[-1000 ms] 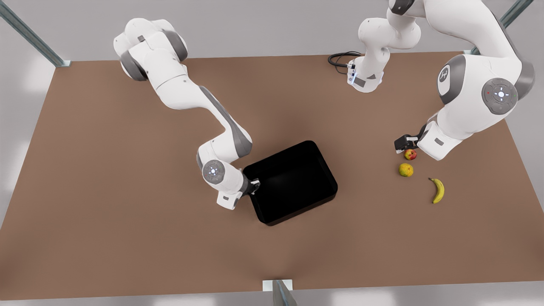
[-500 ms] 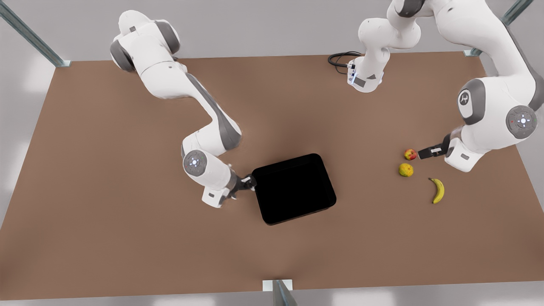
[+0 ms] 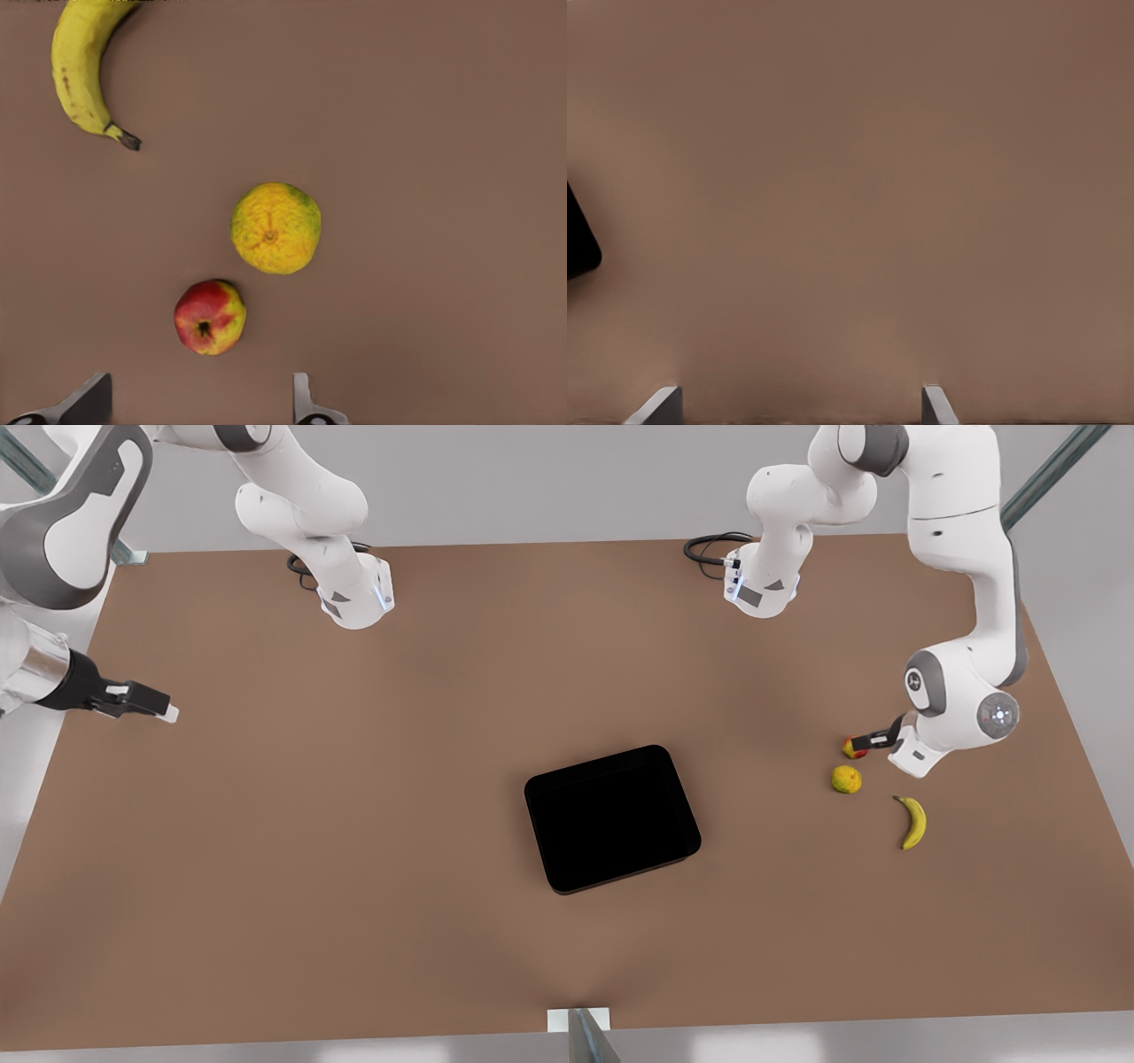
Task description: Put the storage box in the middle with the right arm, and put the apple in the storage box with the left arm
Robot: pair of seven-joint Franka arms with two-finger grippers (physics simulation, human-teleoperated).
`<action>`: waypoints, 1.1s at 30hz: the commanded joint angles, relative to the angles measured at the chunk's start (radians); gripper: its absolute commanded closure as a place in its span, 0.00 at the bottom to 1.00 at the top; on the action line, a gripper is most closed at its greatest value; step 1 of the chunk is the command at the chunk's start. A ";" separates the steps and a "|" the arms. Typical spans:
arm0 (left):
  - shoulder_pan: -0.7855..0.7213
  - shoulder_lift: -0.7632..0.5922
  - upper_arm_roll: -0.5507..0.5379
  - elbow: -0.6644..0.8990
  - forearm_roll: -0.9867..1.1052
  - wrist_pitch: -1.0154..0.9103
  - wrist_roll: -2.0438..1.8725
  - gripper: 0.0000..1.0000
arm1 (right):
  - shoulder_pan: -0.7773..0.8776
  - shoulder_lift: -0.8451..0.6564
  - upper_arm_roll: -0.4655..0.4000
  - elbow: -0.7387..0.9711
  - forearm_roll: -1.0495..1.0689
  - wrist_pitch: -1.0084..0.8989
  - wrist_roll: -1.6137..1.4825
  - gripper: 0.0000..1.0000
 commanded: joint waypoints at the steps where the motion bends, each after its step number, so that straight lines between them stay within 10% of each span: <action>1: 0.002 0.011 0.001 -0.041 0.001 0.191 0.392 0.00 | 0.006 0.001 0.000 -0.004 -0.015 -0.082 -0.152 0.00; 31: 0.052 0.153 -0.050 -0.132 -0.068 0.286 0.089 0.00 | 0.004 0.016 0.000 -0.012 -0.010 -0.085 -0.156 0.00; 32: 0.052 0.153 -0.050 -0.132 -0.068 0.284 0.089 0.25 | 0.004 0.016 0.000 -0.012 -0.010 -0.085 -0.172 0.00; 33: 0.052 0.153 -0.050 -0.132 -0.068 0.284 0.089 0.27 | 0.004 0.018 0.000 -0.012 -0.010 -0.085 -0.173 0.00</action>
